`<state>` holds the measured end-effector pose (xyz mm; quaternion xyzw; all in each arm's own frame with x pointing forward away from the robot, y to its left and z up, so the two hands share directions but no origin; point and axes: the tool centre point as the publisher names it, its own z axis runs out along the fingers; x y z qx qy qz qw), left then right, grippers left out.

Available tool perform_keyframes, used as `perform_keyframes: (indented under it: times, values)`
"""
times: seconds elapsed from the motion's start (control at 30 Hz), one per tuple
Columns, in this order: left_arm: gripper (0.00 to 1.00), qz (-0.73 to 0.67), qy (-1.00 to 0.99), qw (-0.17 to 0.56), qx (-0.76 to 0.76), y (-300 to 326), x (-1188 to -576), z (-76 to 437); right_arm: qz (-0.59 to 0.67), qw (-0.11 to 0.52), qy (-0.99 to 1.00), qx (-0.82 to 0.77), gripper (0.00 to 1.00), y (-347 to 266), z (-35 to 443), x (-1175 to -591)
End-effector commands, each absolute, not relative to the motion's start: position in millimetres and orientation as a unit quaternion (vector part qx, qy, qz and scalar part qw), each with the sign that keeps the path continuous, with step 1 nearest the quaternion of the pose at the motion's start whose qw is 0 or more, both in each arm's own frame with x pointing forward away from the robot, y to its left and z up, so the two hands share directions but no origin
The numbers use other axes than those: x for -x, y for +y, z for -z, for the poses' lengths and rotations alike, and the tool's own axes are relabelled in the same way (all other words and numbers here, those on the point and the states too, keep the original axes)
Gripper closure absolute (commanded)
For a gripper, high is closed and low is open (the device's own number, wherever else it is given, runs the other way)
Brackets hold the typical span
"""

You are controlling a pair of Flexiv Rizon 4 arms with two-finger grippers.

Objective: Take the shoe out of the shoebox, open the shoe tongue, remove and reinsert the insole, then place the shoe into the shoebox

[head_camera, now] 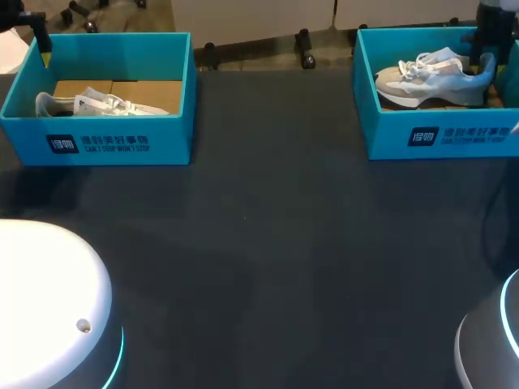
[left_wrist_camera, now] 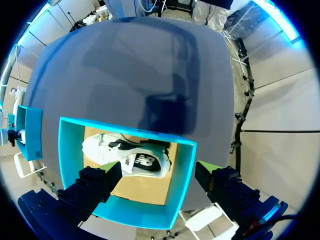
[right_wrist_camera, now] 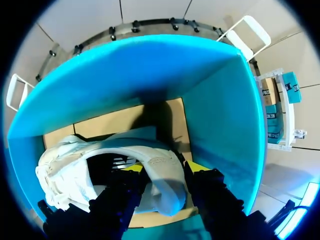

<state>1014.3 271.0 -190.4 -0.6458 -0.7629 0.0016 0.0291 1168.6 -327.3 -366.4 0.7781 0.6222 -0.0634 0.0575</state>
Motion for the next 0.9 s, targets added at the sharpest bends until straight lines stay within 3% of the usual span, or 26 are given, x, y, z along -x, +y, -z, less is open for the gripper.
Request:
perform_keyframes:
  times: [0.03, 0.1, 0.13, 0.17, 0.2, 0.9]
  values:
    - [0.0, 0.001, -0.763, 0.029, 0.646, 271, -1012, 190, 0.073, 0.049, 0.623, -0.778, 0.56, -325, 380, -1173]
    - [0.0, 0.001, -0.763, 0.029, 0.646, 271, -1012, 190, 0.076, 0.048, 0.62, -0.779, 0.63, -326, 380, -1172]
    - [0.0, 0.001, -0.763, 0.029, 0.646, 271, -1012, 190, 0.076, 0.048, 0.62, -0.78, 0.71, -326, 380, -1171]
    - [0.0, 0.001, -0.763, 0.029, 0.646, 271, -1012, 190, 0.076, 0.048, 0.619, -0.78, 0.98, -327, 379, -1171]
    - [0.0, 0.001, -0.763, 0.029, 0.646, 271, -1012, 190, 0.078, 0.049, 0.62, -0.78, 1.0, -327, 377, -1170]
    - [0.0, 0.001, -0.763, 0.029, 0.646, 271, -1012, 190, 0.066, 0.066, 0.617, -0.782, 1.0, -334, 310, -1155]
